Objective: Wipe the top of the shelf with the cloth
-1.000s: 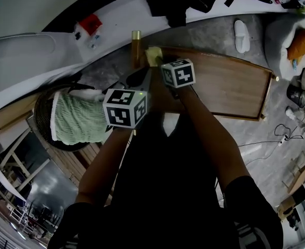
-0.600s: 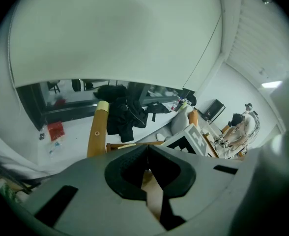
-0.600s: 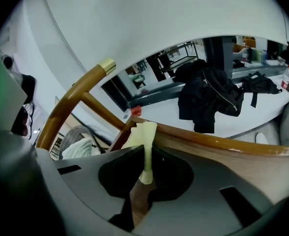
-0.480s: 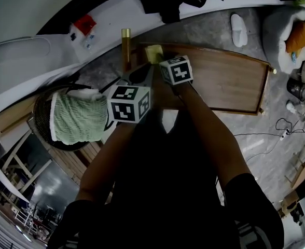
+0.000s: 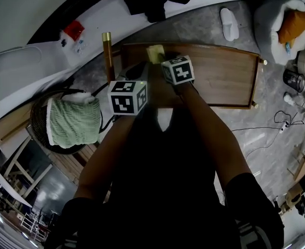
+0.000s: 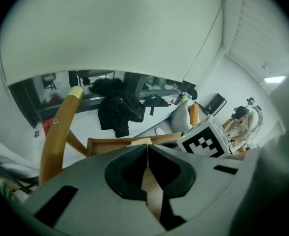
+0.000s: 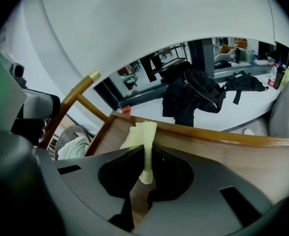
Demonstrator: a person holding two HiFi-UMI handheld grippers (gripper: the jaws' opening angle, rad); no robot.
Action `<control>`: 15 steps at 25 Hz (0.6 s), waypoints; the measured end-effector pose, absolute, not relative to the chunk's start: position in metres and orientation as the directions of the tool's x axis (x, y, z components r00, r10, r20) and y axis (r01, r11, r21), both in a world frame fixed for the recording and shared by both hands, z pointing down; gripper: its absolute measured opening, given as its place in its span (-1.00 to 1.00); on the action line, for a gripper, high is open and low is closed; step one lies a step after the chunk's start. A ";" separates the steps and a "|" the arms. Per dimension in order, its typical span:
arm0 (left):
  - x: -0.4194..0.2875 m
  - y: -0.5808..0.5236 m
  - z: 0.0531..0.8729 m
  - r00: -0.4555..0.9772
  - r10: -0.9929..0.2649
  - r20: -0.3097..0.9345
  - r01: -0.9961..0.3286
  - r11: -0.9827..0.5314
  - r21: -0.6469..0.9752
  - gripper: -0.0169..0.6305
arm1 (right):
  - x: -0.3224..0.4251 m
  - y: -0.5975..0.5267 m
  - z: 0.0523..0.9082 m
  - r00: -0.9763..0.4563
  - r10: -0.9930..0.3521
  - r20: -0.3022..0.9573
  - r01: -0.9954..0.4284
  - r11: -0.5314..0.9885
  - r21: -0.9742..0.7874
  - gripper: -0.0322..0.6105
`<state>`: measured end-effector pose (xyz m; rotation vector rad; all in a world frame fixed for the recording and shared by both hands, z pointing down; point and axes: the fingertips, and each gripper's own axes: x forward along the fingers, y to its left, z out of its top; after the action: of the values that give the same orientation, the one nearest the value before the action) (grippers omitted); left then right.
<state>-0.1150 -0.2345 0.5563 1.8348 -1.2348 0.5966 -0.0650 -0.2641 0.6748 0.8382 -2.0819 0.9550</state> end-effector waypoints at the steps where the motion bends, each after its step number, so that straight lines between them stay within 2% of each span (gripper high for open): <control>1: -0.110 -0.234 0.559 0.405 -0.514 0.756 -0.913 -0.178 0.368 -0.91 | -0.058 -0.265 0.675 -0.552 -0.270 0.789 -0.774 0.518 -0.365 -0.76; 15: -0.041 -0.237 0.607 0.373 -0.455 0.808 -0.928 -0.178 0.328 -0.91 | 0.032 -0.271 0.675 -0.532 -0.315 0.786 -0.801 0.489 -0.346 -0.76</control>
<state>-0.0407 -0.2366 0.6066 1.7897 -1.2138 0.7045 0.0320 -0.2712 0.6751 0.9152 -2.0779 0.9517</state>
